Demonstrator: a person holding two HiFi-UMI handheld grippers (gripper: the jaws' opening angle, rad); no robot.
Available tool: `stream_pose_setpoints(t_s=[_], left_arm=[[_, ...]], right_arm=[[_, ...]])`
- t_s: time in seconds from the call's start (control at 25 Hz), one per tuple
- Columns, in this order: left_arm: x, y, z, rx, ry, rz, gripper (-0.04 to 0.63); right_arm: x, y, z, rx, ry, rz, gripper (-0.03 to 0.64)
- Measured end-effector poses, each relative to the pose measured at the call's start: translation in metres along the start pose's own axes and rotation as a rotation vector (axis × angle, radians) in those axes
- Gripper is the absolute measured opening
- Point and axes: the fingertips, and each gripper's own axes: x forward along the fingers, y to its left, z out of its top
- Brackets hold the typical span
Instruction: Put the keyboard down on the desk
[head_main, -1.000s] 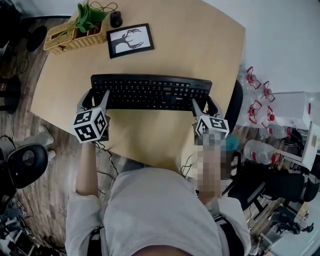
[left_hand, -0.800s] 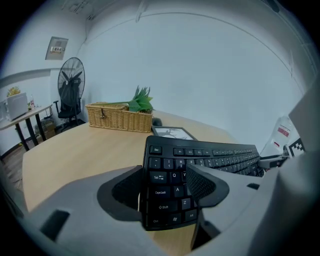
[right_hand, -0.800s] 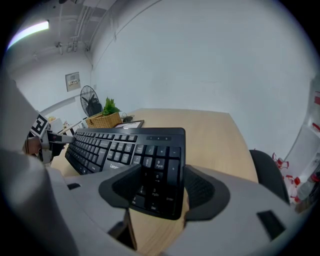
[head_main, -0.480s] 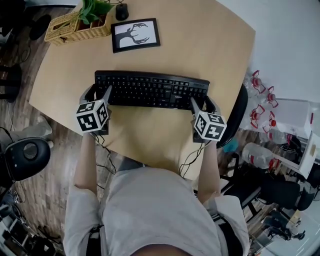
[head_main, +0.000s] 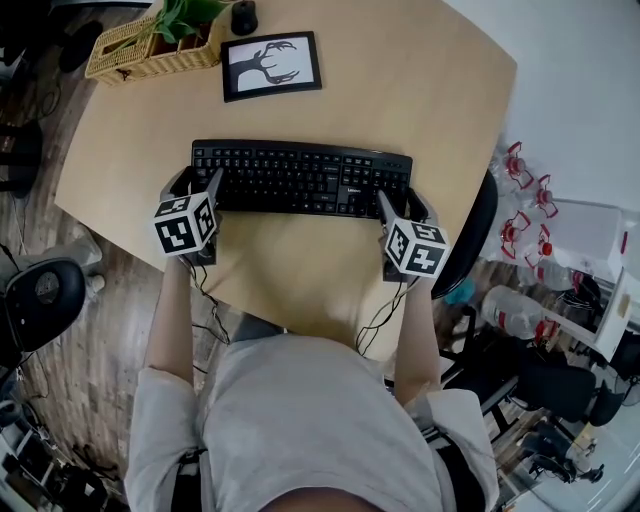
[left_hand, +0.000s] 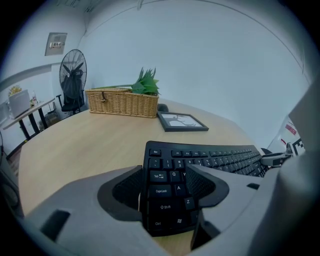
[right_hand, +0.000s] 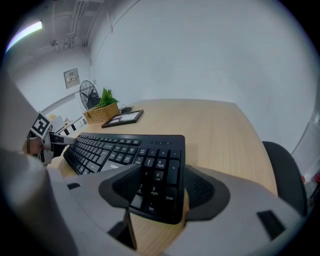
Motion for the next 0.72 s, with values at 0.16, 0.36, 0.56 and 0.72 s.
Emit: stream_pose_setpoints(t_s=[0.16,0.36,0.56,0.72], left_arm=[[0.002,-0.001,-0.003,0.004,0.012,0.010,0.270],[0.002,-0.001,-0.003,0.007,0.001,0.009,0.270],[0.001,0.000,-0.003,0.006,-0.018,-0.015,0.270],[-0.009,-0.002,0.005,0.075,-0.066,-0.005,0.250]], right_arm=[[0.001,-0.001,-0.002,0.005,0.006,-0.006,0.249],[0.001,-0.002,-0.001,0.009,0.002,-0.006,0.249],[0.000,-0.002,-0.001,0.006,-0.016,-0.030,0.249],[-0.010,0.000,0.008,-0.044,-0.066,-0.092,0.247]])
